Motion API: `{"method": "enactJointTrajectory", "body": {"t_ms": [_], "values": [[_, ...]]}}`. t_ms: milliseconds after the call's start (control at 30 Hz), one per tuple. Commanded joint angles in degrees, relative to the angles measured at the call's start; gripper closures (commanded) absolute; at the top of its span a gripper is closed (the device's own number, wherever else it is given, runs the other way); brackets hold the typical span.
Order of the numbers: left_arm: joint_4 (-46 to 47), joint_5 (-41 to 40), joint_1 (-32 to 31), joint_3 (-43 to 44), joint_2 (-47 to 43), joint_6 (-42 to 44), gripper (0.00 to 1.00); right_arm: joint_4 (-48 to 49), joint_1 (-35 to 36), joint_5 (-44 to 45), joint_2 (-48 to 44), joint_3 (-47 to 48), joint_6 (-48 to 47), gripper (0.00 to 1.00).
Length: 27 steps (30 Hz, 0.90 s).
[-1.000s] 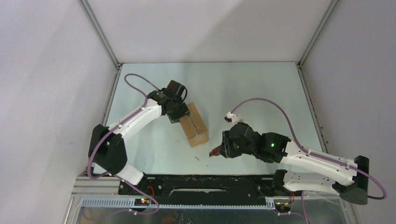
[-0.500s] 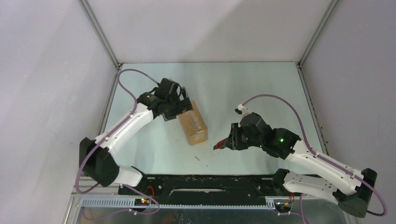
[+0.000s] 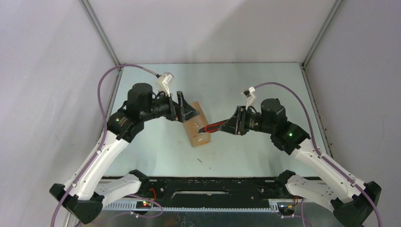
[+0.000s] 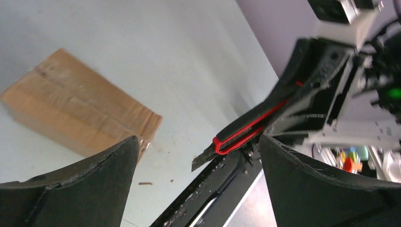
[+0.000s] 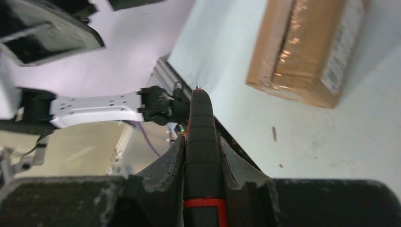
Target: Unpack the express box
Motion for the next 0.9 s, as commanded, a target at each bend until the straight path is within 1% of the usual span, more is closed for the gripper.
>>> {"method": "enactJointTrajectory", "body": {"t_ms": [0, 100, 167, 300, 600, 667, 733, 867], "values": [[3.4, 12.7, -0.2, -2.0, -0.7, 8.0, 0.00, 13.1, -1.8, -12.4, -0.8, 1.7, 2.1, 1.00], [3.9, 17.1, -0.3, -2.1, -0.3, 9.4, 0.00, 14.6, -2.4, -15.2, -1.0, 1.7, 2.1, 1.00], [4.6, 18.7, -0.5, -2.7, -0.1, 9.4, 0.00, 15.3, -2.5, -16.5, -1.1, 1.7, 2.1, 1.00], [10.3, 24.6, -1.1, -5.6, -1.0, 7.1, 0.00, 15.8, -3.0, -17.8, -1.0, 1.7, 1.8, 1.00], [17.4, 29.5, -3.7, -10.0, 0.1, 3.0, 0.01, 17.5, -4.3, -20.1, 0.1, 1.7, 2.5, 1.00], [19.9, 30.6, -3.8, -11.0, -0.2, 1.3, 0.03, 17.5, -4.7, -20.7, 0.3, 1.7, 2.5, 1.00], [22.8, 31.7, -3.9, -11.7, -0.2, -0.5, 0.07, 17.5, -5.1, -21.1, 0.5, 1.7, 2.4, 1.00], [24.2, 32.5, -4.6, -11.4, 0.9, -1.8, 0.21, 19.3, -5.2, -21.7, 0.9, 1.7, 2.4, 1.00]]}}
